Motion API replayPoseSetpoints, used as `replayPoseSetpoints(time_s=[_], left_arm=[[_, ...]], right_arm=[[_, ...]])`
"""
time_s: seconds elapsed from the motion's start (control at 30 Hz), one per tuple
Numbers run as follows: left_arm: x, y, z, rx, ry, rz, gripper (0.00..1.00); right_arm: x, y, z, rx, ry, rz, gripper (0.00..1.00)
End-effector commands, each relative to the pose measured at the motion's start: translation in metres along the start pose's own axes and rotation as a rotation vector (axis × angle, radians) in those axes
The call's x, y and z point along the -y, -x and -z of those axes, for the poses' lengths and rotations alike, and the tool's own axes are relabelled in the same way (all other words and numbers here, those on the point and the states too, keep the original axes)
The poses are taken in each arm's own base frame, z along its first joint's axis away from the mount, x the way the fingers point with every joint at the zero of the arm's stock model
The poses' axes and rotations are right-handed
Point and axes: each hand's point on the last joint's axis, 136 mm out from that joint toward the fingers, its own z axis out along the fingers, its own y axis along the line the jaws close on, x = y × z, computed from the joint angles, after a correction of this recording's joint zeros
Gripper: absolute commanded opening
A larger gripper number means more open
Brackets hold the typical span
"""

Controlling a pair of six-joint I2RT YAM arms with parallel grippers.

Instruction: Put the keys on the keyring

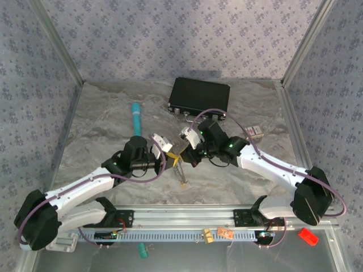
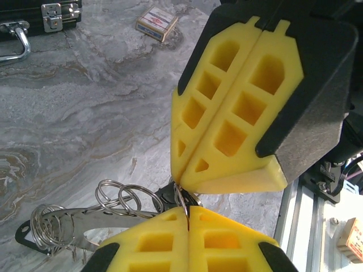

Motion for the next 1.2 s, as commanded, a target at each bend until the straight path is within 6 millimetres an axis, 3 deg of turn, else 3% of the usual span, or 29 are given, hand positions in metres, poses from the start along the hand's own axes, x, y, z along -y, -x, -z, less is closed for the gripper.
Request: replayPoseSetpoints(time_s=[0.0,0.13,0.4,0.7,0.87,0.97,1.17], left_arm=[[0.016,0.022,0.004,0.061,-0.06,-0.037,0.0],[0.015,0.024,0.006,0.085,-0.044,-0.064,0.0],[0.01,0.017,0.004,0.062,0.03,-0.16,0.0],[0.013,0.025,0.007,0.129,0.06,-0.264,0.0],[0.016,0.029,0.013,0.181,0.067,-0.317,0.0],[0.019,0.029,0.016,0.219,0.053,-0.364,0.0],[0.023,0.028,0.016,0.266,0.035,-0.444,0.0]], right_arm=[[0.014,0.016,0.004,0.07,-0.085,-0.044,0.0],[0.021,0.012,0.004,0.068,-0.113,-0.104,0.0],[0.012,0.011,-0.002,0.104,-0.049,-0.23,0.0],[0.018,-0.009,-0.009,0.042,-0.067,-0.266,0.0],[0.024,-0.016,0.0,-0.004,-0.102,-0.25,0.28],[0.018,-0.009,0.014,0.006,-0.078,-0.206,0.41],[0.0,0.017,0.046,0.108,-0.042,0.069,0.44]])
